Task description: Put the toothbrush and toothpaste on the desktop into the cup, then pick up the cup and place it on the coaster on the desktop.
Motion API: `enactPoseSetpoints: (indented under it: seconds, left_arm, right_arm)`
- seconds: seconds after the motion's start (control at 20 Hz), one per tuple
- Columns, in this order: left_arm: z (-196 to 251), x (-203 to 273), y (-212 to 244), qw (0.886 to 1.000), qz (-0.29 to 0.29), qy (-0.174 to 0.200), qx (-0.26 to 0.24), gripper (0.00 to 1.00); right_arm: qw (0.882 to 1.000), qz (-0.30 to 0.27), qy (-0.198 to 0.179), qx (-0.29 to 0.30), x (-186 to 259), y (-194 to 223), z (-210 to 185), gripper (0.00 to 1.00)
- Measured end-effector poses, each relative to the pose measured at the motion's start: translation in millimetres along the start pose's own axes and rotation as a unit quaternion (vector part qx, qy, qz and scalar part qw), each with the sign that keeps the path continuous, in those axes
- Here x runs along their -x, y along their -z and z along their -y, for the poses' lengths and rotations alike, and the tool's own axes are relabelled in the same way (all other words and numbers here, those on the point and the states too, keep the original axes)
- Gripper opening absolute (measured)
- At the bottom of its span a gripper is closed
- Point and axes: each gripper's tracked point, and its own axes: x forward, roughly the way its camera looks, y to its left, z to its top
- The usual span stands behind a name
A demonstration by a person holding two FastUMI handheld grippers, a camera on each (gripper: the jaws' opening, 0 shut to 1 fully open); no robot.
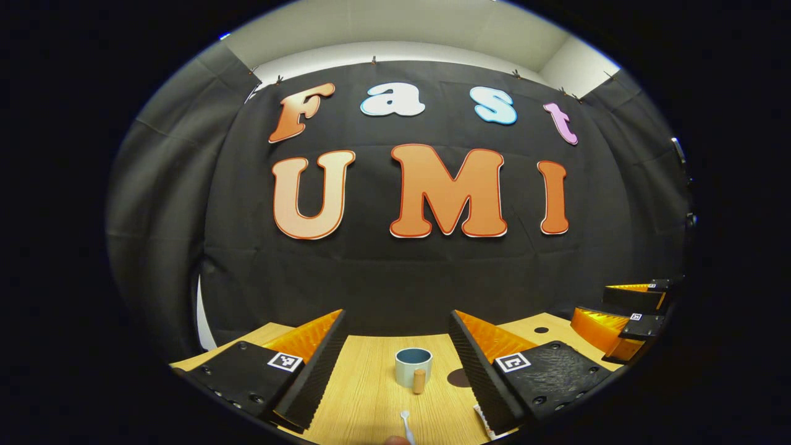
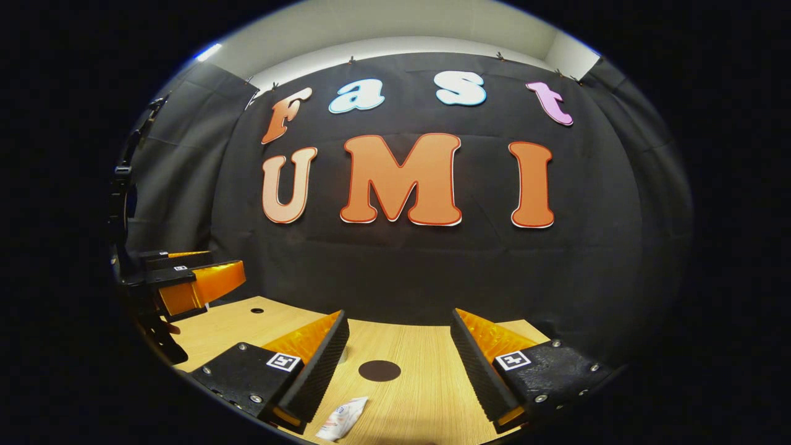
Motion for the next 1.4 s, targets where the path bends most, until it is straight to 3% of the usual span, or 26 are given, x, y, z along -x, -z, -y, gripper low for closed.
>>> enactPoseSetpoints:
  seconds: [0.3,0.45,0.95,1.4]
  left_arm:
    - [-1,0,0,1.0,0.002,-0.002,-0.001,0.97]
    - [1,-1,7,1.0,-0.01,0.003,0.0,1.0]
    - [-6,-3,78,0.993,-0.116,0.015,0.024,0.98]
    - [-12,3,138,0.982,-0.186,0.02,0.021,0.97]
  right_arm:
    - [1.0,-0.011,-0.004,0.001,-3,7,-2,0.99]
    - [1.0,-0.028,-0.007,0.004,-4,17,-5,0.99]
    - [0.996,-0.092,-0.023,0.002,-12,66,-22,0.99]
    - [0.984,-0.172,-0.051,0.011,-14,135,-47,0.99]
